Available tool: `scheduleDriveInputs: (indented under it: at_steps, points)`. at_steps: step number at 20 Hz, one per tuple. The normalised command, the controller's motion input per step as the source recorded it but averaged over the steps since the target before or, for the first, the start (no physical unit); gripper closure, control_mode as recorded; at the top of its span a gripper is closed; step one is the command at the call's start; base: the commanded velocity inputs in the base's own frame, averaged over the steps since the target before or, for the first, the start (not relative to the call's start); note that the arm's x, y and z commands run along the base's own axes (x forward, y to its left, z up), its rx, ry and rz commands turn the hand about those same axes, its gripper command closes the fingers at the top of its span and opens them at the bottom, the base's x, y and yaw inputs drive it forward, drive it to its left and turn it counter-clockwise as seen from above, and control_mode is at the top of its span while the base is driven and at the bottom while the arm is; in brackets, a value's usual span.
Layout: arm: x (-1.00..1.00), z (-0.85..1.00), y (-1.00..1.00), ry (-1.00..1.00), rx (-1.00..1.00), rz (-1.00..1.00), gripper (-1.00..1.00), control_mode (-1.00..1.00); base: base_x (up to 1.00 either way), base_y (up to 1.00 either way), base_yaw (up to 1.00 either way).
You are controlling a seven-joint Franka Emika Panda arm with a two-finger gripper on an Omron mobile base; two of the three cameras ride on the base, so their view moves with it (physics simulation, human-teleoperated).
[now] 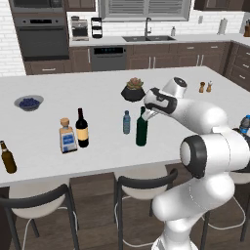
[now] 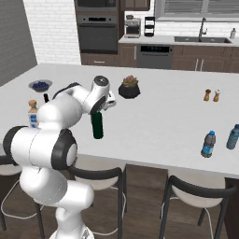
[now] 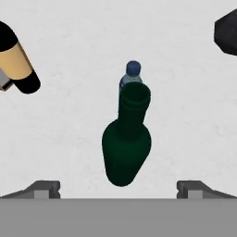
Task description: Move the plastic bottles in the middle to the plastics group, and the glass bottles in the middle to the glass group.
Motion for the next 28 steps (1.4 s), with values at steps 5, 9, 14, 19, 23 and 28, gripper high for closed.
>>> scheduleDriveInputs:
  at_steps: [5,9,14,19,23,28]
  points:
    - [0.17,-0.08,0.0,0.0,0.0,0.06,-1.0,-1.0,0.0,0.0,0.0]
    - [0.1,-0.18,0.0,0.0,0.0,0.06,-1.0,-1.0,0.0,0.0,0.0]
    - [0.02,-0.21,0.01,0.0,0.0,0.08,-1.0,-1.0,0.0,0.0,0.0]
    - [0.01,-0.08,0.11,0.0,0.0,0.07,-1.0,-1.0,0.0,0.0,0.0]
    - [0.06,0.0,0.14,0.01,0.0,0.01,-1.0,-1.0,0.0,0.0,0.0]
    - [0.19,-0.02,0.04,0.05,0.0,0.0,-1.0,-1.0,0.0,0.0,0.0]
